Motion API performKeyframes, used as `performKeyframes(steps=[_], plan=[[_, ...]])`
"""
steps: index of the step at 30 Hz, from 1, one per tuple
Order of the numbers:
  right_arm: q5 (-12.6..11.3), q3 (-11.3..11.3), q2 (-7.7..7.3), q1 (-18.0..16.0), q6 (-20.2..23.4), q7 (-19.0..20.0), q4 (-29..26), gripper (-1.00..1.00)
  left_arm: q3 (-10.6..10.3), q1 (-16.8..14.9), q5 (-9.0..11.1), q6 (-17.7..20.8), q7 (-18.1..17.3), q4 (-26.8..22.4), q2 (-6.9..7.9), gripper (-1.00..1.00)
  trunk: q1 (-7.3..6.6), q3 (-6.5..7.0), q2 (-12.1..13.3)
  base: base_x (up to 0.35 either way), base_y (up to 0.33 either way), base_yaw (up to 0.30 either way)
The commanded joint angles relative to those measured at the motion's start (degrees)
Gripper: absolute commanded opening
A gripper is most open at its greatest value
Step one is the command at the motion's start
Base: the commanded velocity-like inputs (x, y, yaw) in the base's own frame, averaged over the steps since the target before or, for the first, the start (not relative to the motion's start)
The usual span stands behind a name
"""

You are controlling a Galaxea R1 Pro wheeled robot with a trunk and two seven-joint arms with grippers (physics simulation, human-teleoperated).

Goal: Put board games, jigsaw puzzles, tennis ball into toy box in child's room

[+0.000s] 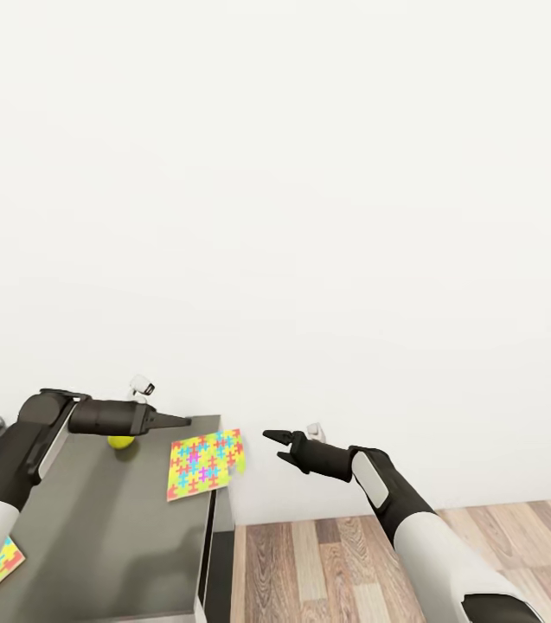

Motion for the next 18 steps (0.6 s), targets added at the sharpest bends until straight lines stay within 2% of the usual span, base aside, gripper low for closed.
performKeyframes(steps=[1, 6, 9, 12, 15, 18], plan=[[-0.06, -0.21, 0.05, -0.04, 0.36, 0.05, 0.0, 1.0, -0.21, -0.04, 0.29, 0.64, -0.05, -0.38, 0.11, 1.0, 0.23, -0.25, -0.45, 0.0, 0.0, 0.0], [-0.05, -0.22, 0.05, -0.04, 0.36, 0.06, 0.0, 1.0, -0.31, 0.16, 1.11, 0.95, -0.05, -3.91, 0.48, 1.0, 1.32, -1.14, -2.46, 0.0, 0.0, 0.0], [-0.05, -0.24, 0.01, -0.04, 0.36, 0.05, 0.0, 1.0, -0.3, 1.0, 4.36, 1.83, -0.05, -6.67, 1.82, 1.0, 1.98, -1.68, -3.66, 0.0, 0.0, 0.0], [-0.03, -0.24, -0.01, -0.04, 0.36, 0.05, 0.0, 1.0, -0.3, 2.1, 8.72, 2.29, -0.05, -9.04, 3.2, 1.0, 2.64, -2.22, -4.87, 0.0, 0.0, 0.0], [-0.02, -0.24, 0.04, -0.04, 0.36, 0.05, 0.0, 1.0, -0.33, 2.99, 11.15, 2.46, -0.05, -10.63, 4.09, 1.0, 3.3, -2.76, -6.07, 0.0, 0.0, 0.0], [0.01, -0.21, 0.06, -0.04, 0.36, 0.05, 0.0, 1.0, -0.37, 3.33, 12.0, 2.51, -0.05, -11.33, 4.42, 1.0, 3.96, -3.3, -7.27, 0.0, 0.0, 0.0]])
